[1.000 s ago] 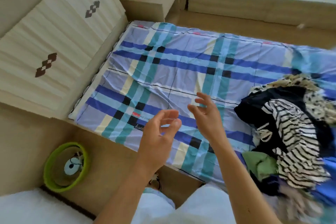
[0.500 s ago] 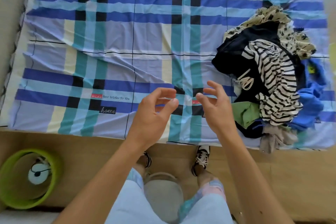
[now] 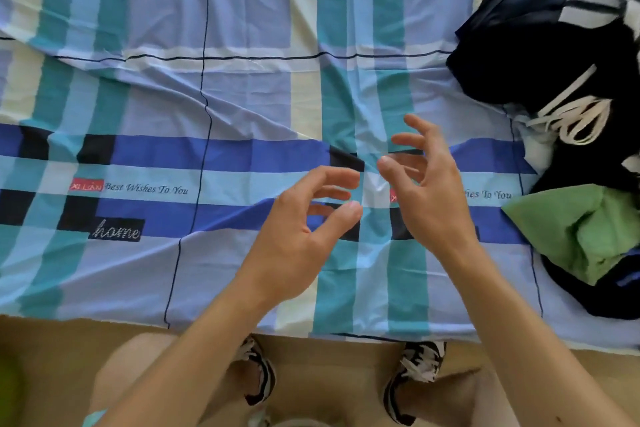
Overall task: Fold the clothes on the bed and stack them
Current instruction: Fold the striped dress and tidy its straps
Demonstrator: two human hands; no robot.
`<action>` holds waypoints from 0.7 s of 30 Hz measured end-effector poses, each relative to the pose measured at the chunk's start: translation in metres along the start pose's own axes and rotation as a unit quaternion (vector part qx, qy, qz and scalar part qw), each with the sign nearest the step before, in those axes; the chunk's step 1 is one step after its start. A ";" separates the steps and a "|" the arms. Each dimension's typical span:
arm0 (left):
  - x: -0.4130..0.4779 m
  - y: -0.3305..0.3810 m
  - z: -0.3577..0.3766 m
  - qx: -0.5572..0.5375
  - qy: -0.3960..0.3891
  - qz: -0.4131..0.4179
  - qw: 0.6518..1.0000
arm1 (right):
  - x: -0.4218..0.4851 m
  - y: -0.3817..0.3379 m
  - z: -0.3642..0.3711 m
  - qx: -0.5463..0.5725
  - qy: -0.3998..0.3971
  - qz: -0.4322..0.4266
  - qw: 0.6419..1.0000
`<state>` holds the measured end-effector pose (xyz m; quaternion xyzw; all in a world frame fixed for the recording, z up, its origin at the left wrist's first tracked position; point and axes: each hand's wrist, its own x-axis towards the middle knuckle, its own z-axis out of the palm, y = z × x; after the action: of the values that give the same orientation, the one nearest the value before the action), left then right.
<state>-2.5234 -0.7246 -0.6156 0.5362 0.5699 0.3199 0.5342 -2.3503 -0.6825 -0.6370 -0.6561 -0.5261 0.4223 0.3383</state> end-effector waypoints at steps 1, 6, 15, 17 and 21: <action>0.007 -0.016 0.007 0.003 0.000 0.013 1.000 | 0.005 0.016 0.006 -0.002 0.001 -0.013 1.000; 0.028 -0.081 0.029 0.003 -0.004 0.065 0.998 | 0.010 0.084 0.024 -0.012 0.009 -0.066 0.998; 0.034 -0.095 0.024 0.023 -0.025 0.148 0.988 | 0.013 0.114 -0.001 -0.030 0.077 -0.127 0.988; 0.034 -0.095 0.018 0.016 -0.005 0.150 0.989 | 0.011 0.112 -0.002 -0.044 0.081 -0.133 0.987; 0.023 -0.100 0.011 0.034 0.009 0.149 0.988 | -0.001 0.103 0.003 -0.070 0.060 -0.137 0.986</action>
<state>-2.5368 -0.7266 -0.7179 0.6305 0.4988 0.3809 0.4567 -2.3114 -0.7056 -0.7295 -0.6240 -0.6179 0.2941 0.3772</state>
